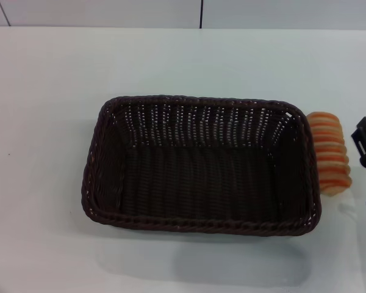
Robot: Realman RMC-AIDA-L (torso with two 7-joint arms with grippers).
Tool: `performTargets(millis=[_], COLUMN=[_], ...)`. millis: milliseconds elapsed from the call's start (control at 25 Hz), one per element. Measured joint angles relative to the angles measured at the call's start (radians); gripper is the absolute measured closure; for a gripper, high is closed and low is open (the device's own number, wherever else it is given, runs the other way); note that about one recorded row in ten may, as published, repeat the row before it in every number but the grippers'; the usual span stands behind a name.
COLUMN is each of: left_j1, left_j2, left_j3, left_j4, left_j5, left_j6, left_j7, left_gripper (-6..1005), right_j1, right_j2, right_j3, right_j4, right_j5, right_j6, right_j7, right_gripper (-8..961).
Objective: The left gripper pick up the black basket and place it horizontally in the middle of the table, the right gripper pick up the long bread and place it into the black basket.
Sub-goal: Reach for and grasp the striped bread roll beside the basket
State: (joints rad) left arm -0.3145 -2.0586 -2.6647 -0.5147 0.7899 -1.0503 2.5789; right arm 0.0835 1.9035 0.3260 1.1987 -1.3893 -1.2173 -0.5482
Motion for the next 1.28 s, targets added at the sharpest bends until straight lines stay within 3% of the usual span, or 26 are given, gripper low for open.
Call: performTargets(millis=[320,1280], left_j1=[0.002,0.012], left_j2=[-0.001,-0.006], left_j3=[0.0,0.0], left_j4=[-0.002,-0.001], left_j5=[0.0,0.0], left_j6=[0.001,-0.005], left_j7=[0.001,-0.002], left_gripper=[180,180], right_j1=[0.006,0.041], right_j2=[-0.001,0.032], right_j3=[-0.026,-0.009], right_j4=[-0.008,-0.096], right_j5=[-0.001,-0.002], right_j6=[0.057,0.217], right_j7=[-0.001,0.015], right_gripper=[175,225])
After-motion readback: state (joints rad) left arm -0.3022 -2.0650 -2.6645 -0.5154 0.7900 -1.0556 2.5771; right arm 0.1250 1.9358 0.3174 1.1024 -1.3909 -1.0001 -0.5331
